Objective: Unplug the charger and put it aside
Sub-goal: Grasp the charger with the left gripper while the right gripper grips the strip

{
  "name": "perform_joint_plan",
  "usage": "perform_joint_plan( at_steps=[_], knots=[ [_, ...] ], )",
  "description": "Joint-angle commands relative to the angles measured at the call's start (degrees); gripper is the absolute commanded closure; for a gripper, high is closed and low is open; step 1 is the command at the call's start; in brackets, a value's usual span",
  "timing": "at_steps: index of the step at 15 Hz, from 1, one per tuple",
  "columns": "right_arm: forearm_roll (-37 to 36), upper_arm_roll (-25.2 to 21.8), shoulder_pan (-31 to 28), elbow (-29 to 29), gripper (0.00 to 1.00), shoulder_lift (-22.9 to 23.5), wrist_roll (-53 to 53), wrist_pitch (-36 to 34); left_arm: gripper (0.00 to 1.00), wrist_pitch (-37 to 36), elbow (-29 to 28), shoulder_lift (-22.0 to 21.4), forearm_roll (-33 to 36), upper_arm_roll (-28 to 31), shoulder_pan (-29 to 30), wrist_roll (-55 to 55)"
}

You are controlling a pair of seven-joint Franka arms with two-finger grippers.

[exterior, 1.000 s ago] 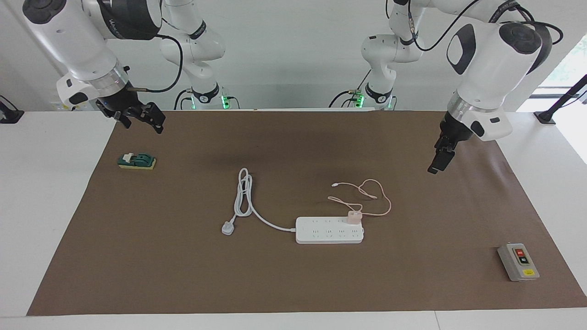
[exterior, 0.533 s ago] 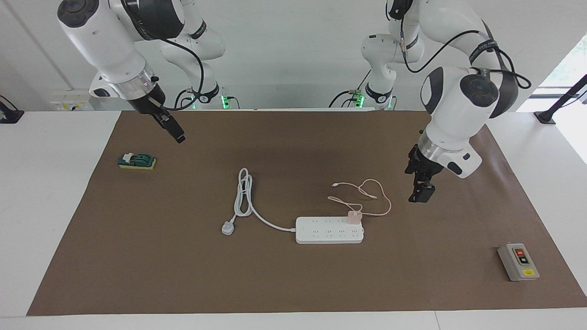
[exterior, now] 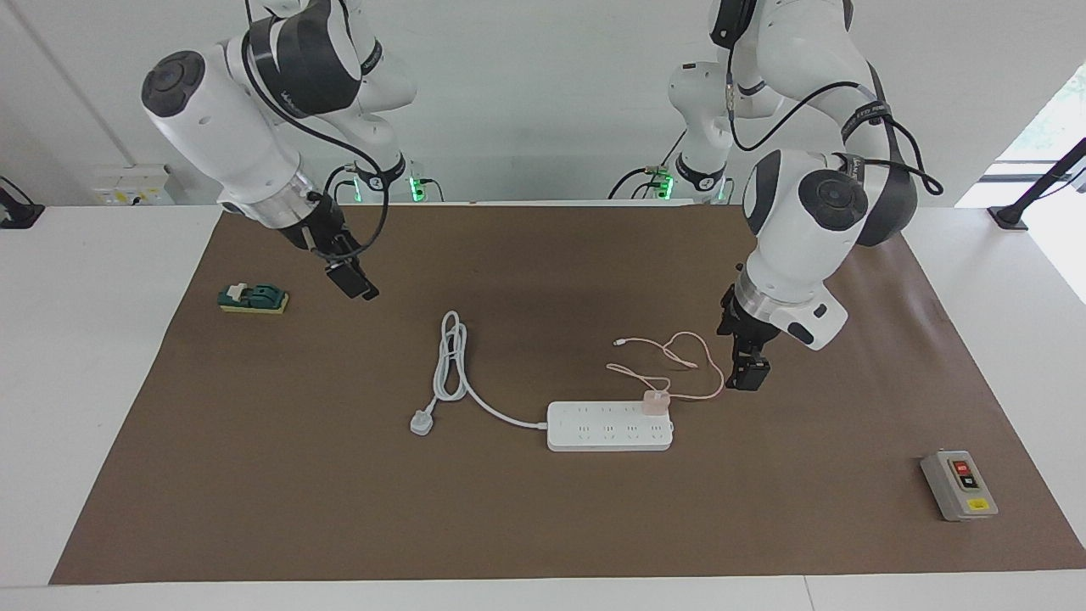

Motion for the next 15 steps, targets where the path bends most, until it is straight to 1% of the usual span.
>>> perform_joint_plan(
  at_steps=[1, 3, 5, 6, 8, 9, 11, 13, 15],
  knots=[
    [5.19, 0.1, 2.58, -4.64, 0.0, 0.09, 4.11, 7.1, 0.0, -0.09, 1.49, 2.66, 1.62, 0.94, -2.78, -2.22],
    [8.55, 0.1, 3.03, -4.56, 0.0, 1.32, 7.54, 10.09, 0.0, 1.14, 2.55, 4.24, 1.71, 0.94, -3.58, -4.24],
    [9.08, 0.1, 5.56, -4.56, 0.0, 2.81, 7.64, 13.6, 0.0, 2.37, 4.74, 7.22, 1.89, 1.12, -5.15, -4.51],
    [9.87, 0.19, 6.54, -3.86, 0.0, 4.38, 7.99, 14.67, 0.0, 2.46, 5.44, 8.28, 2.06, 1.12, -5.6, -4.6],
    [17.48, 0.1, 5.94, -2.89, 0.0, 7.46, 7.9, 15.64, 0.0, 2.55, 5.98, 9.78, 3.03, 1.12, -6.04, -5.82],
    [19.17, 0.1, 6.1, -1.93, 0.0, 9.04, 7.82, 15.82, 0.0, 2.98, 6.5, 10.14, 3.12, 1.12, -6.56, -6.78],
    [19.02, 0.1, 7.24, 0.97, 0.0, 12.73, 7.73, 17.65, 0.0, 3.25, 7.38, 11.45, 3.12, 1.12, -6.92, -7.49],
    [19.02, 0.1, 8.39, 2.2, 0.0, 15.02, 7.55, 20.64, 0.0, 3.25, 7.47, 12.42, 3.12, 1.03, -7.54, -7.58],
    [18.32, 0.02, 9.01, 6.41, 0.0, 17.31, 7.64, 19.95, 0.0, 3.34, 7.47, 12.42, 3.12, 0.94, -7.45, -7.5]
  ],
)
